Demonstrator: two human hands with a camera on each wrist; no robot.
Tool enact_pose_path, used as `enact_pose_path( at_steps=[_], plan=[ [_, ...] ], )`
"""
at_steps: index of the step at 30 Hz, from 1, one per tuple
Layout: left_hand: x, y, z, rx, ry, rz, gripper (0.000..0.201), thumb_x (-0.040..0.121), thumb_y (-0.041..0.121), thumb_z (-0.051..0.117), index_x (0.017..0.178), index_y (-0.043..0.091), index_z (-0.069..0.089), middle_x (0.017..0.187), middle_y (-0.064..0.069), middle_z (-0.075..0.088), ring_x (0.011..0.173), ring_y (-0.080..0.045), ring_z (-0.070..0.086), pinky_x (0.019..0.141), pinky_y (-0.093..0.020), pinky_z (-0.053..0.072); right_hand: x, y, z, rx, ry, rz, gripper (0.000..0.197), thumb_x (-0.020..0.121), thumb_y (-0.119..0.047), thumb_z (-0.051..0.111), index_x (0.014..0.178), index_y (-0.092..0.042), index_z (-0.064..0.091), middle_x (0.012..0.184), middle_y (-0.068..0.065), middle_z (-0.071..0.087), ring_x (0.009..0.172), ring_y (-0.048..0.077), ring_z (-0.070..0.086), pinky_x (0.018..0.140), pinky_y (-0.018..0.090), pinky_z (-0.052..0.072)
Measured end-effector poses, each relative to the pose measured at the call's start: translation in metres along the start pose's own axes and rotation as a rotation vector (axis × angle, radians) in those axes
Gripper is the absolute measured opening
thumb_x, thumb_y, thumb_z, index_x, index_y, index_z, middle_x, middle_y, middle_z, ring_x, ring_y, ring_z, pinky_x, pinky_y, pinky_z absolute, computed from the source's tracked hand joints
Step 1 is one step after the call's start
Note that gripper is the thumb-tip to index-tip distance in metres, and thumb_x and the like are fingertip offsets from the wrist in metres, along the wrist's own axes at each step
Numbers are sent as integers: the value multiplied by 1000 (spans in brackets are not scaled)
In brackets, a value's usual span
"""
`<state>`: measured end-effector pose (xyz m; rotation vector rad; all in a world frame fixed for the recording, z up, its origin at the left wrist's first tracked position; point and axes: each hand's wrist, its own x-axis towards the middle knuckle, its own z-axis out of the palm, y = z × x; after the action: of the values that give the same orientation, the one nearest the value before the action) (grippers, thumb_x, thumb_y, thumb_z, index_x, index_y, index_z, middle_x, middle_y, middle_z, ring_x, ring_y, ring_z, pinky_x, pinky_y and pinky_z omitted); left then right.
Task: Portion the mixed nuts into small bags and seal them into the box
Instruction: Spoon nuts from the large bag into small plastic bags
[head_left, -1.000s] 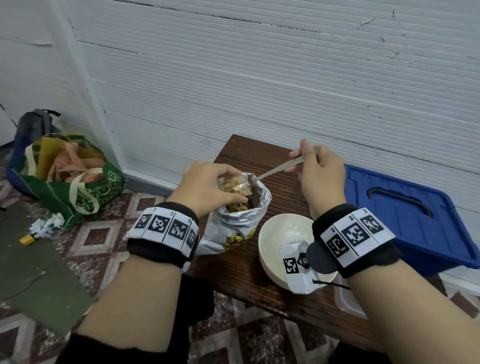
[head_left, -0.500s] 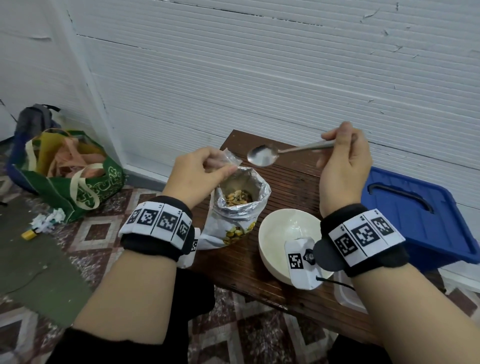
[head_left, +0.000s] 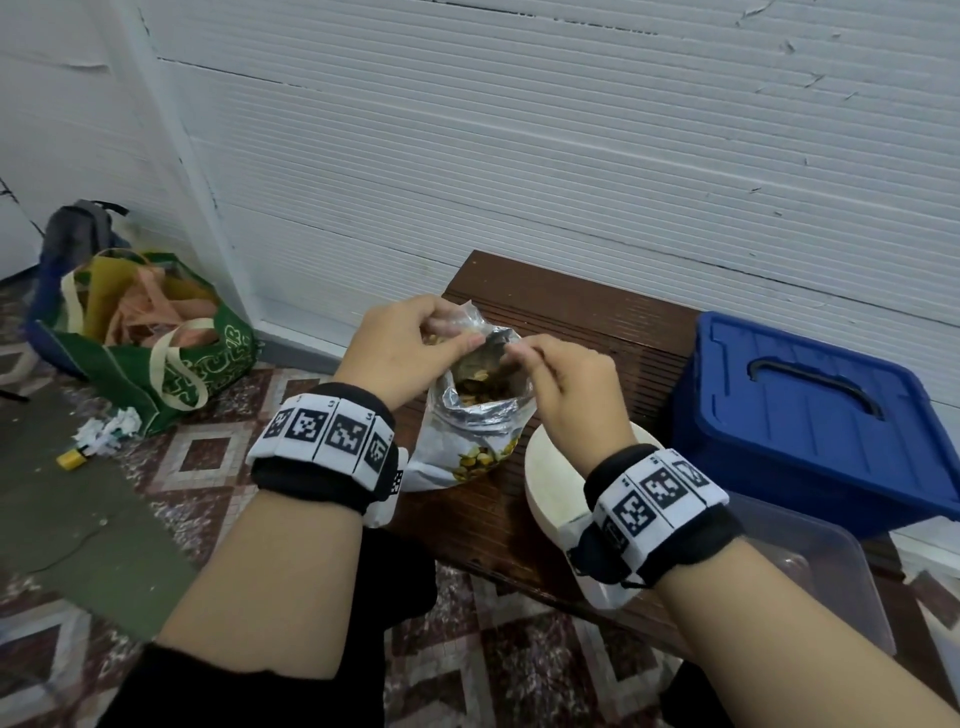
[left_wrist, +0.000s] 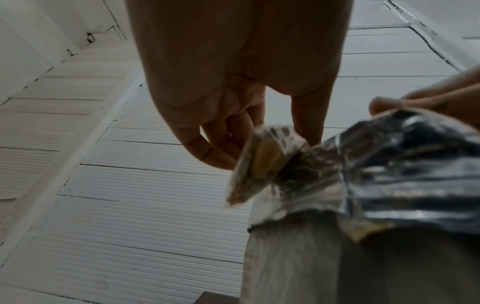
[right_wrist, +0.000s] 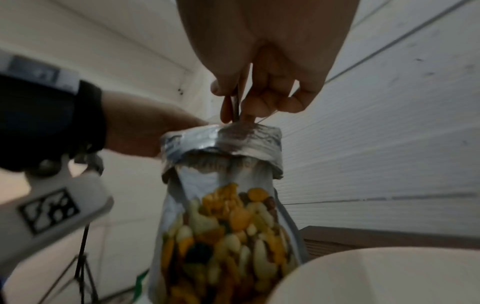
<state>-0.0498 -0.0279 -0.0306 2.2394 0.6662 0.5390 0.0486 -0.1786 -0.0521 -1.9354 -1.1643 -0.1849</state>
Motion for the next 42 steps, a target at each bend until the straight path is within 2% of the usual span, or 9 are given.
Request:
enact_pose_path(
  at_steps=[4,8,11,14,18,26,31,35,42],
  plan=[
    [-1,1,1,15,7,6,36,81,44,71,111,26,63,81,27,53,78,15,47,61,-3,31,9,-4,-3,152,103,257,29,98,-29,50,77,-17,66,70,-5,69,69,9,68,70,17,50],
    [-2,2,1,10,-5,13,36,82,42,71,113,25,62,82,27,53,77,17,45,59,2,32,13,-3,-6,220,172,441,34,99,-31,47,71,-20,63,65,-2,68,65,9,66,69,15,47],
    [-3,2,-1,-37,4,10,35,81,39,73,110,23,63,86,24,56,81,13,48,62,5,34,14,1,-14,255,226,572,36,101,-31,44,76,-16,66,59,0,65,60,-1,60,60,1,36],
    [-4,1,-5,-75,10,-16,33,79,41,74,107,29,60,86,23,57,84,11,51,67,-4,37,16,3,-21,289,285,644,36,101,-32,43,75,-20,64,58,0,66,65,3,62,62,8,36],
    [-5,2,-9,-102,-9,-12,39,76,36,78,110,24,65,85,20,62,84,10,55,68,-1,39,23,3,-33,247,349,672,37,101,-32,42,72,-23,62,54,-5,62,51,-4,55,62,15,40],
    [-5,3,-9,-86,-59,-2,43,73,35,80,112,23,68,87,18,65,81,12,55,63,8,33,41,5,-64,249,429,661,40,102,-31,39,70,-22,61,51,-4,62,58,1,57,72,20,44],
    [-3,5,-5,-48,-92,4,49,69,38,82,114,25,68,96,15,66,86,9,54,63,3,34,48,0,-68,250,403,626,40,102,-30,40,70,-19,61,51,-4,60,44,-9,51,57,11,39],
    [-3,8,-4,-25,-107,36,51,67,37,84,114,25,68,95,16,65,86,10,54,68,0,35,50,-3,-58,290,349,604,40,102,-28,41,67,-20,60,56,-5,61,62,11,63,71,17,44],
    [-2,11,3,-30,-113,59,50,66,39,84,112,28,67,94,19,64,89,5,57,75,-10,43,54,-15,-48,336,281,513,37,101,-32,44,70,-22,62,60,-1,65,67,19,67,62,19,44]
  ],
)
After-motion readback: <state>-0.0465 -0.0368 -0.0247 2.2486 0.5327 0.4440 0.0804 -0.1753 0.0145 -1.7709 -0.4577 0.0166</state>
